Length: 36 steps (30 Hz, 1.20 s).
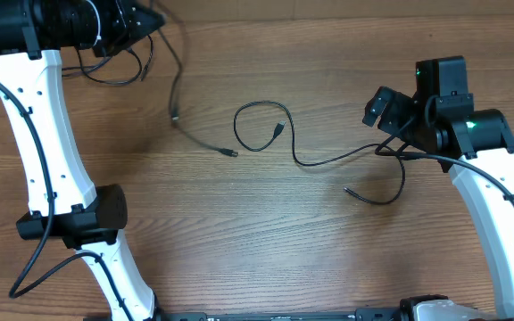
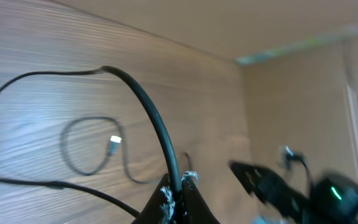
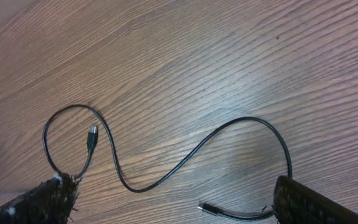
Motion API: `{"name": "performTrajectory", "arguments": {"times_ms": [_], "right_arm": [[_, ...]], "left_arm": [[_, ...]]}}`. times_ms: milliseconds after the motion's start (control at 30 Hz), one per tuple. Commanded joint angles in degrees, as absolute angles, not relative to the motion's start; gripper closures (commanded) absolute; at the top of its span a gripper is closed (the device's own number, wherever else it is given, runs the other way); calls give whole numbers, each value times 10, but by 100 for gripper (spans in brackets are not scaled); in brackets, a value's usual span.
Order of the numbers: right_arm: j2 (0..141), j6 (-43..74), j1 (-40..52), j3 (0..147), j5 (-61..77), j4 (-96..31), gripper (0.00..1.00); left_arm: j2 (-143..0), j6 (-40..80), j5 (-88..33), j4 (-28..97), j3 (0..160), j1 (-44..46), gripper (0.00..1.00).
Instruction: Untangle cables
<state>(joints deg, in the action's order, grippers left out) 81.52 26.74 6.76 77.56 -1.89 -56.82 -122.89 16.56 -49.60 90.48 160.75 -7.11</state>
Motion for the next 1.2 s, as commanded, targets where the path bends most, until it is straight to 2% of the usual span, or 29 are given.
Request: {"name": "performTrajectory", "arguments": {"times_ms": [0, 167, 700, 833, 1167], "right_arm": [[814, 266, 66, 776, -25, -567, 0], [814, 266, 66, 776, -25, -567, 0], [814, 266, 66, 776, -25, -567, 0], [814, 266, 66, 776, -25, -567, 0], [814, 266, 66, 776, -25, -567, 0]], "left_arm": [[-1222, 77, -588, 923, 1606, -63, 96], [-1222, 65, -458, 968, 1600, -53, 96], [-1222, 85, -387, 968, 1492, -41, 96], [-1222, 170, -258, 968, 1472, -48, 96], [-1224, 338, -56, 967, 1468, -106, 96]]}}
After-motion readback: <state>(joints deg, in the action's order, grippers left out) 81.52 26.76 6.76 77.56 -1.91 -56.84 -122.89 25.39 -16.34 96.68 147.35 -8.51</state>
